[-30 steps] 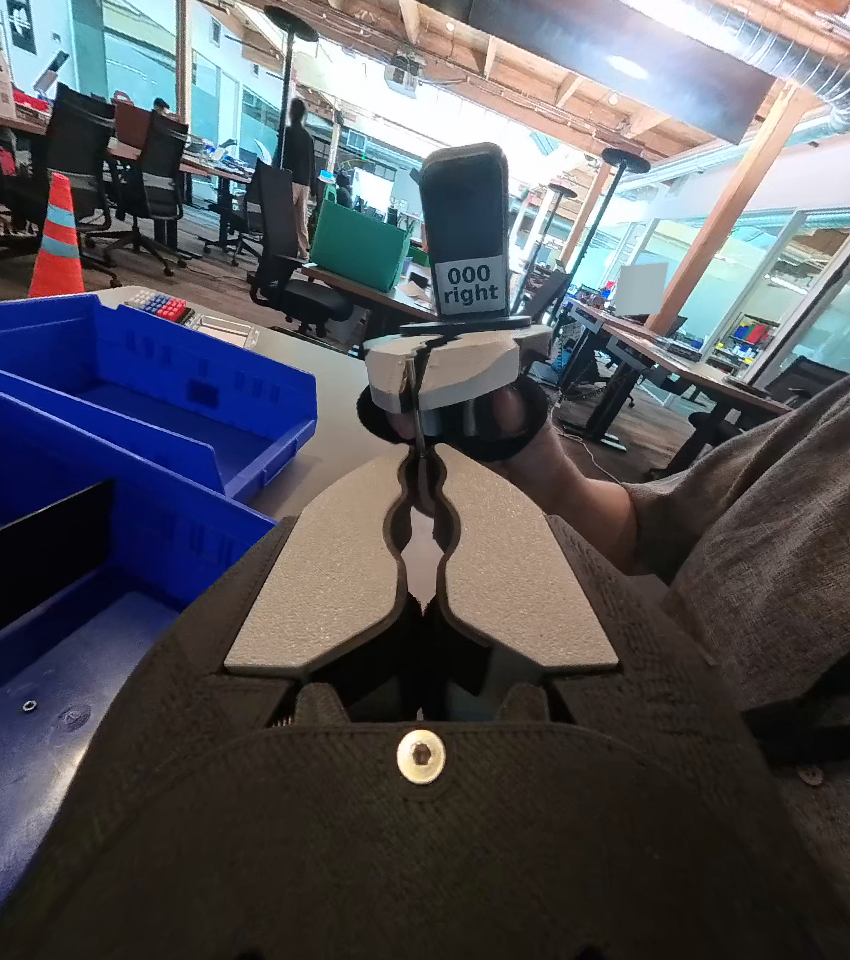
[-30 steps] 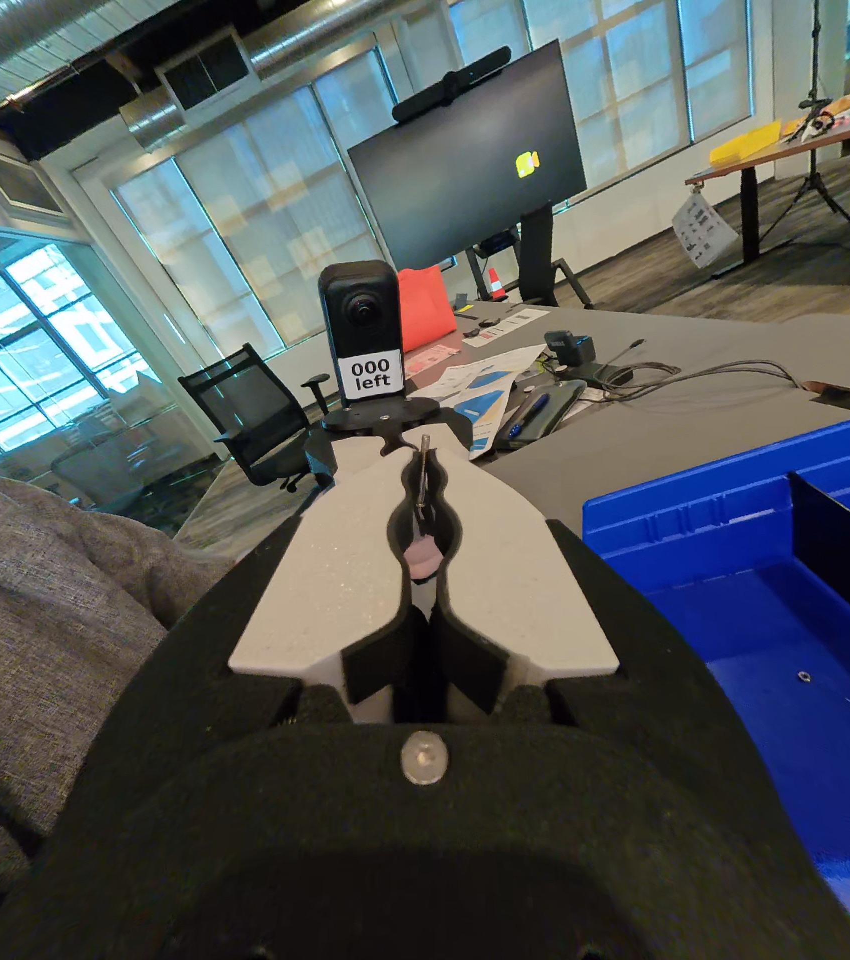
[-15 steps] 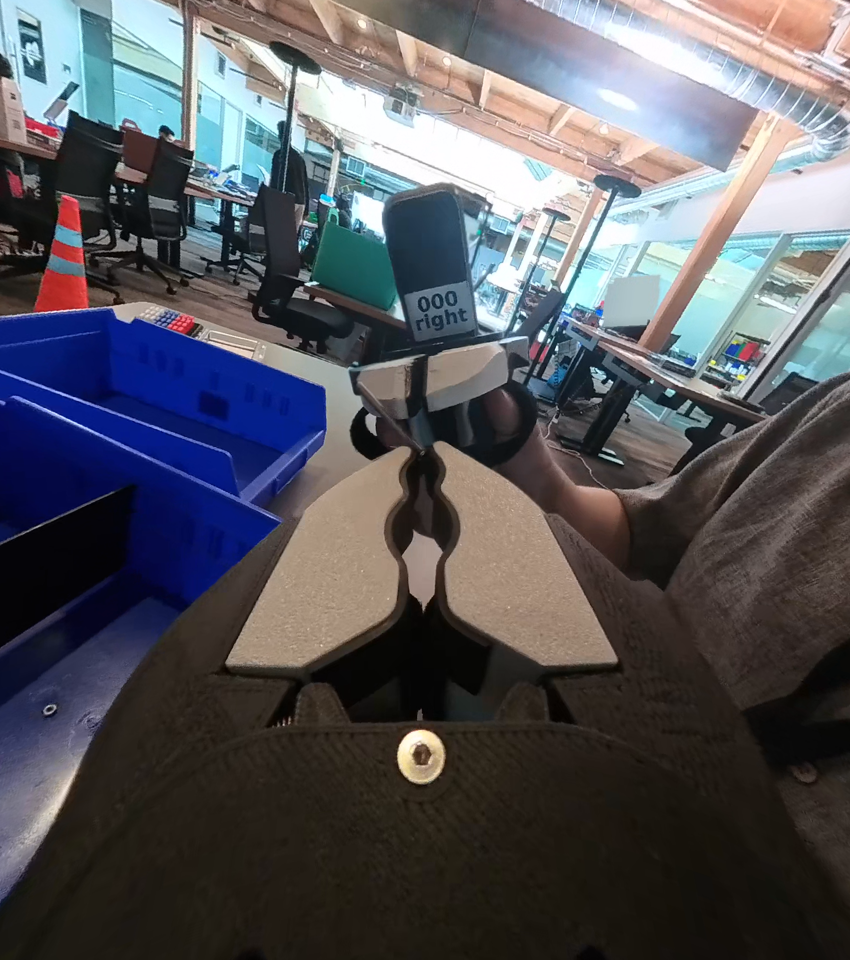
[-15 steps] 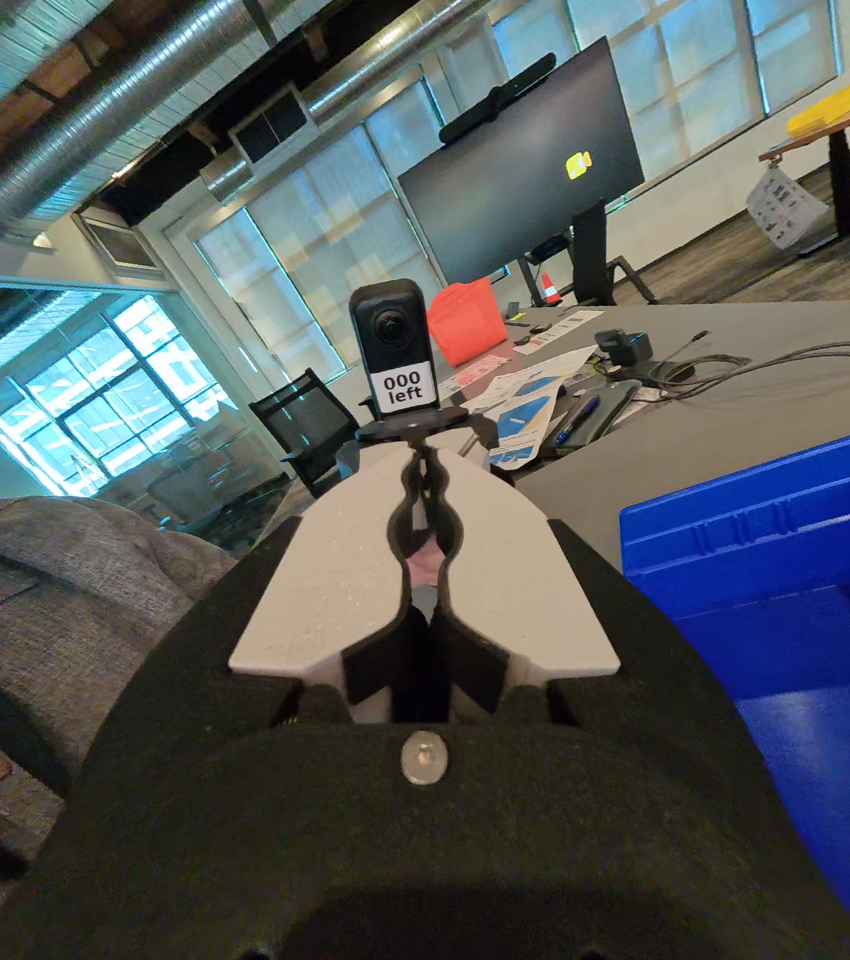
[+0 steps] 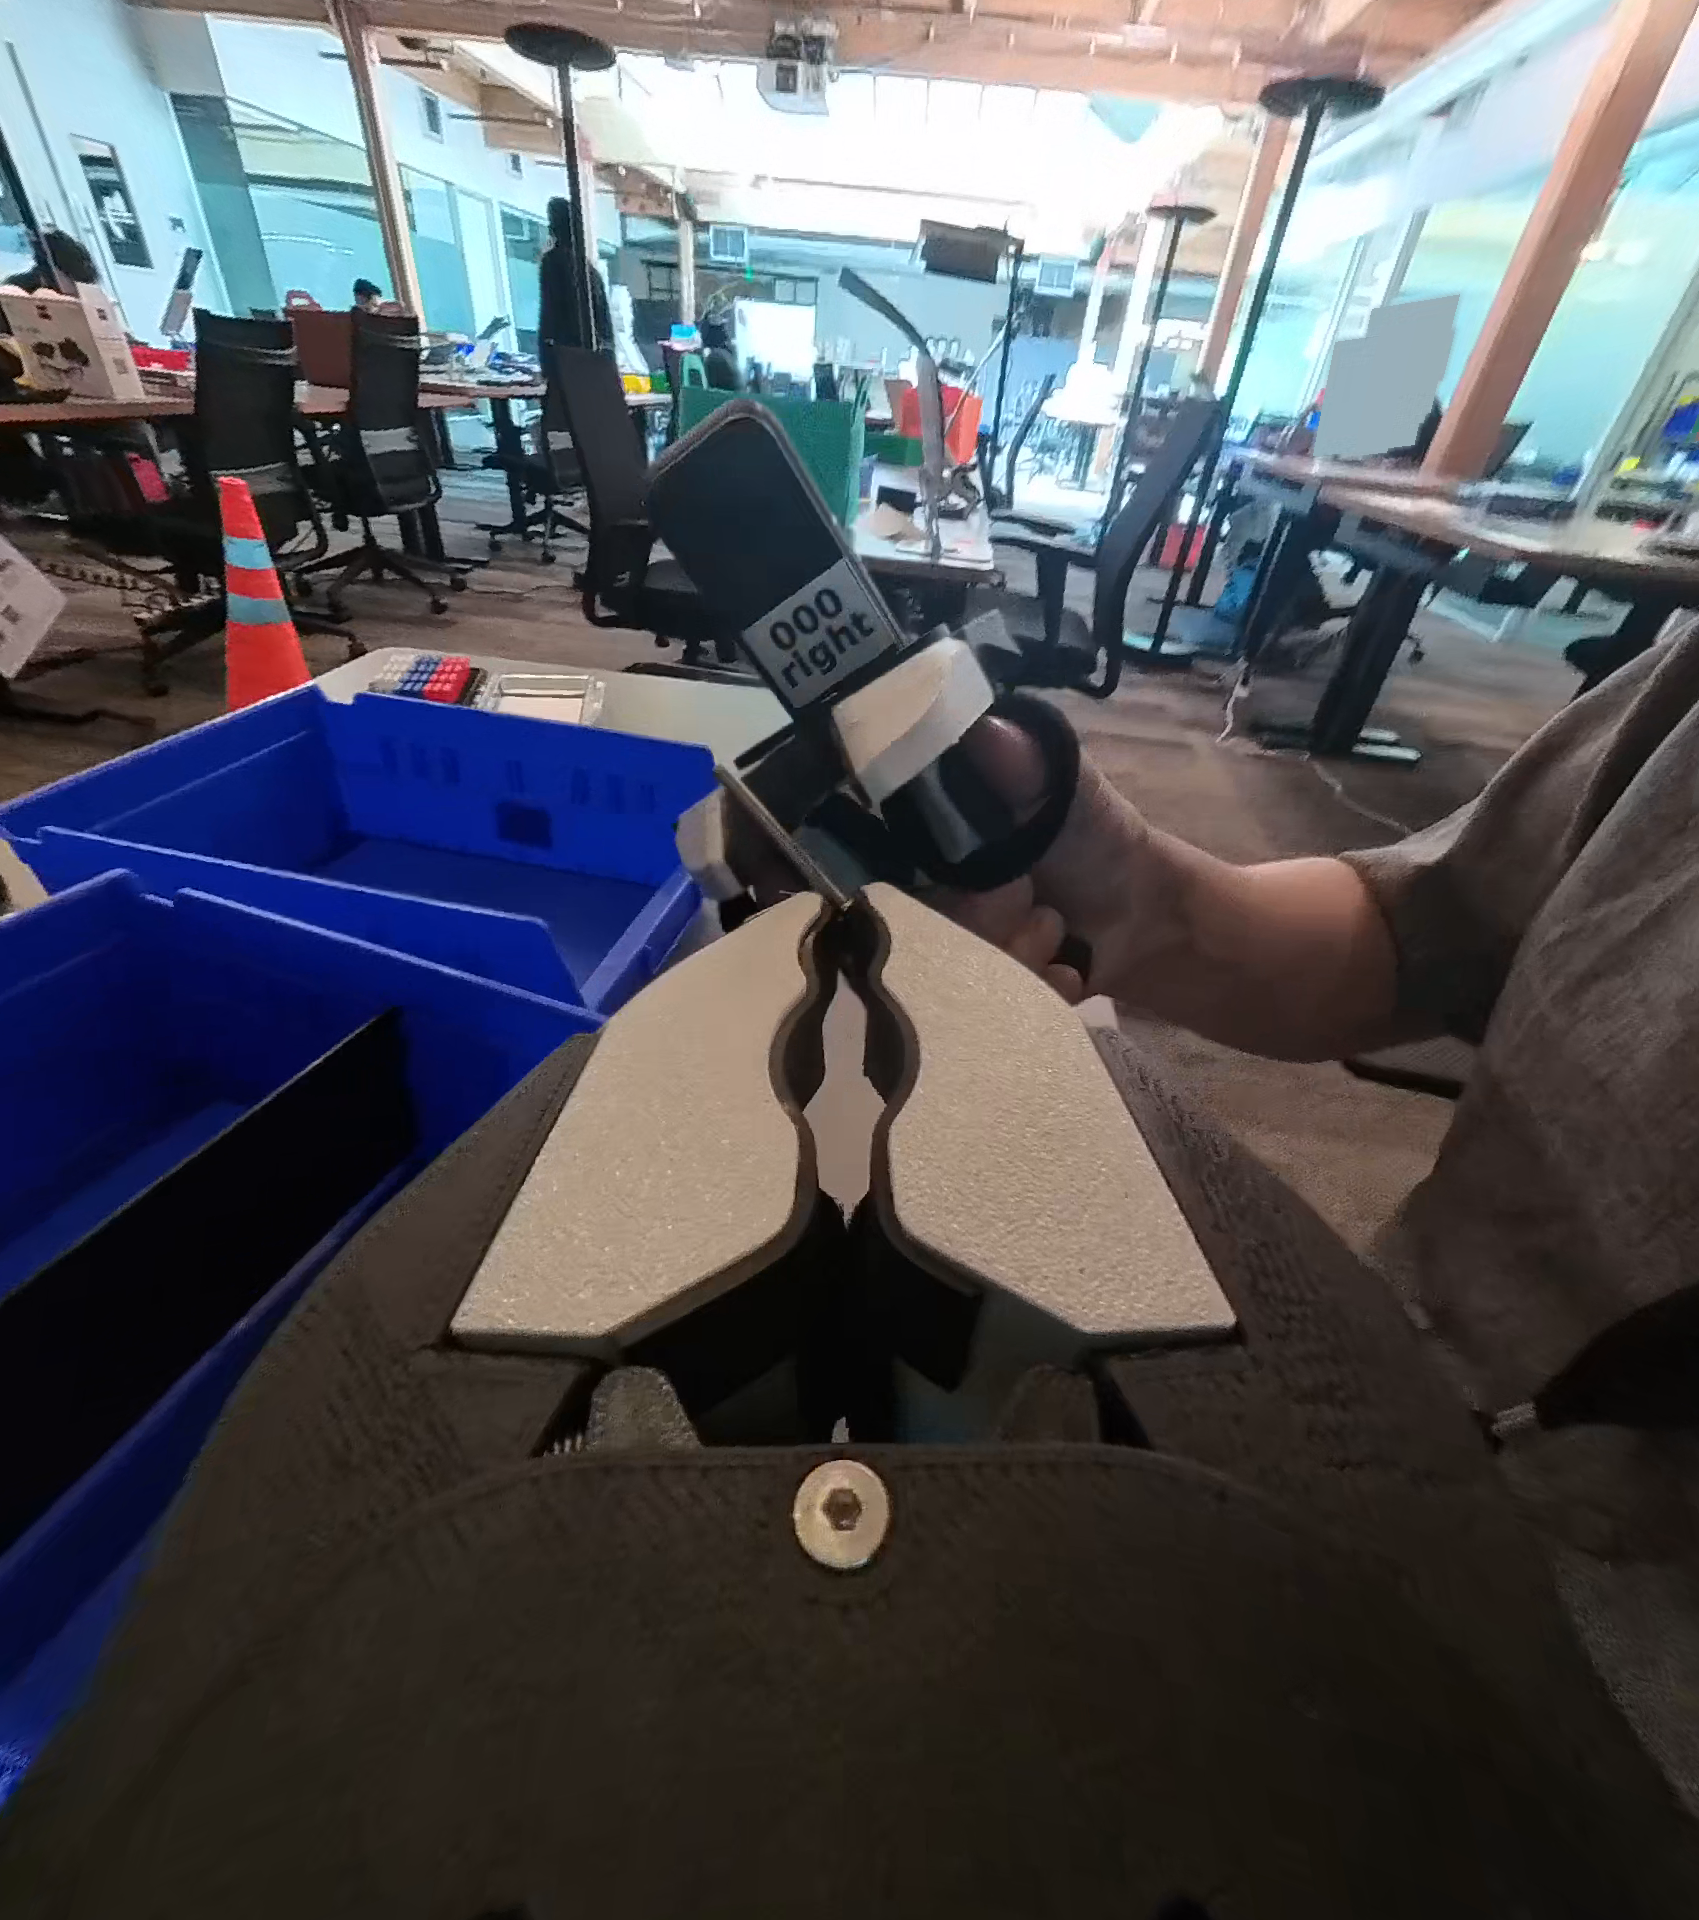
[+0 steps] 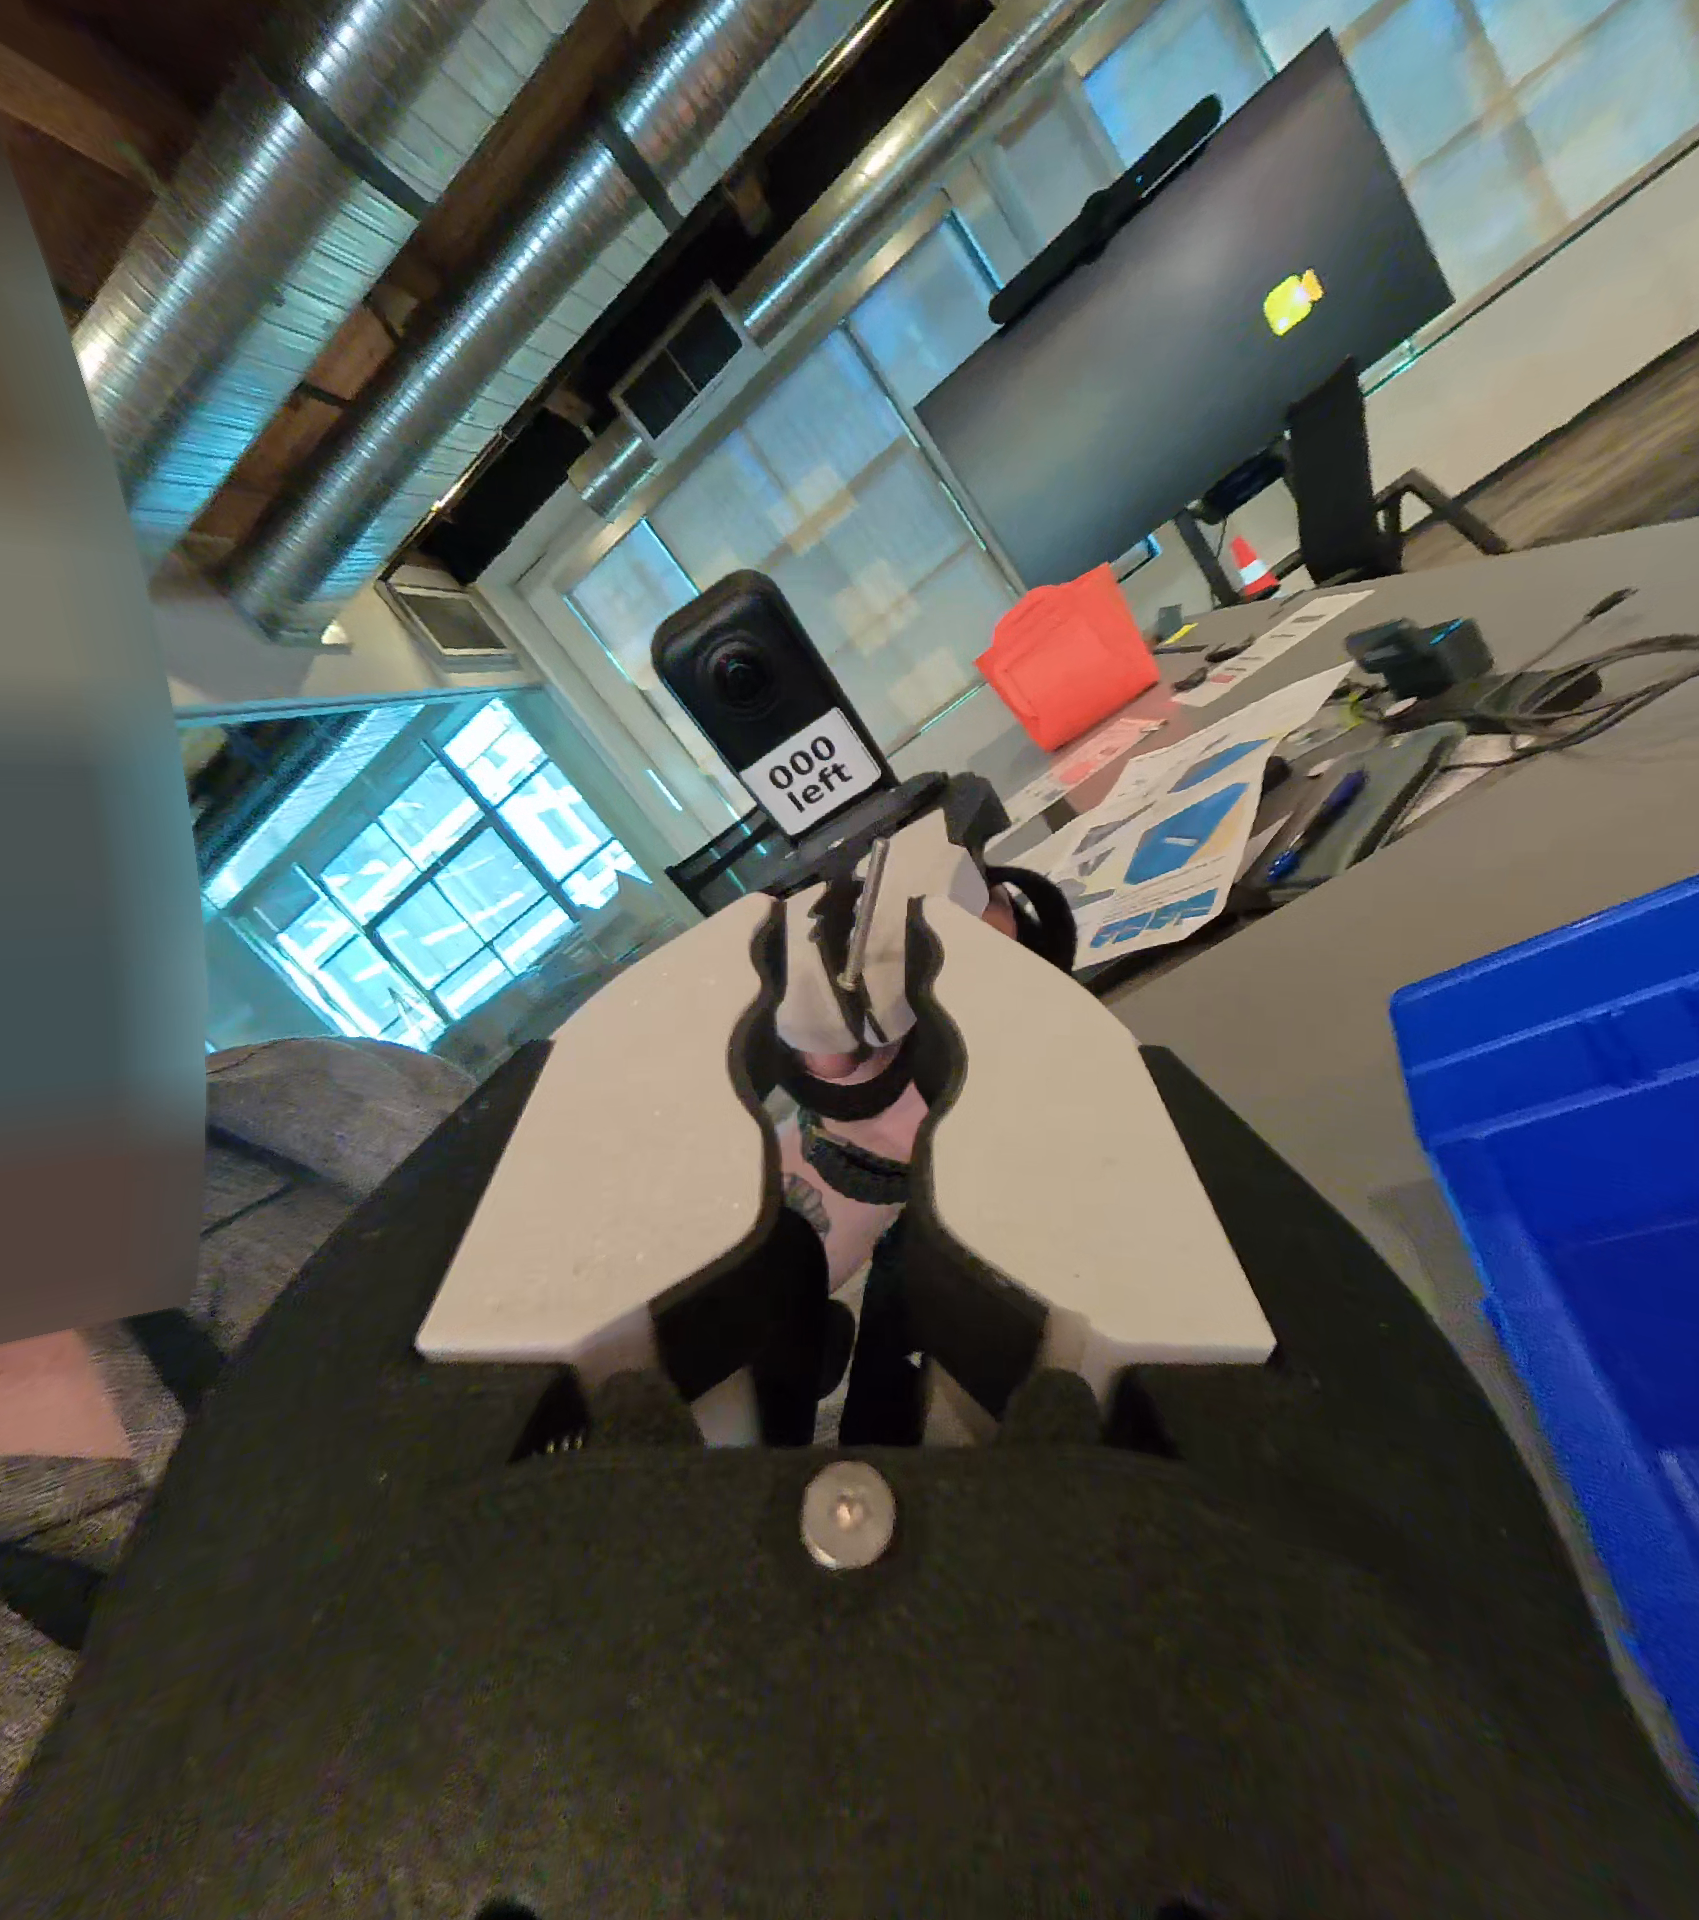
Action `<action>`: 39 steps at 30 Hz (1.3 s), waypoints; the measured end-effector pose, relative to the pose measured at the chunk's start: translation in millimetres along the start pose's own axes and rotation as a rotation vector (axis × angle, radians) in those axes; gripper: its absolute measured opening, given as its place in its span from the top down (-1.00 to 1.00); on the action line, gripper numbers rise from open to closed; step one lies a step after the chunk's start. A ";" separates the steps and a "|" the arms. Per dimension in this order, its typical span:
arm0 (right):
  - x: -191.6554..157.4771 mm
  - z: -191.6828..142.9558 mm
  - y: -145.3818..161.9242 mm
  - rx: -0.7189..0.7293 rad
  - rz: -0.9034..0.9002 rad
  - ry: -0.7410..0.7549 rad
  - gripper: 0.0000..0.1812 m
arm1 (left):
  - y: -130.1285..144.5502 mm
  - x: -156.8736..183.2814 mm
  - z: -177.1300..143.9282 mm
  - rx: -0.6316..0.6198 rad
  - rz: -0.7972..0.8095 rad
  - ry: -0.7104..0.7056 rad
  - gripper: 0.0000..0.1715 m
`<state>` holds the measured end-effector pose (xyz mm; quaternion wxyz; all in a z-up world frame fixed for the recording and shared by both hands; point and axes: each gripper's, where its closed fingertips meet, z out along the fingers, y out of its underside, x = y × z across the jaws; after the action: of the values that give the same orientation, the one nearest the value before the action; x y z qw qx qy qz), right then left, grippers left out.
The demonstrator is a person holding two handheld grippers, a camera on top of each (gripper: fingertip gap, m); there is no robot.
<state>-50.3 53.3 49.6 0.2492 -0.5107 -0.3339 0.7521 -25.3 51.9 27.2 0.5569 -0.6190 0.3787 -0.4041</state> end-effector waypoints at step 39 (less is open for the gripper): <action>10.0 -13.4 -7.5 0.006 -0.456 0.343 0.98 | 7.4 -10.5 12.6 0.048 -0.364 -0.052 0.93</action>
<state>-41.1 68.6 45.9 0.4662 -0.5414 -0.3909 0.5803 -17.9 65.7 18.3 0.4990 -0.6740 0.2359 -0.4910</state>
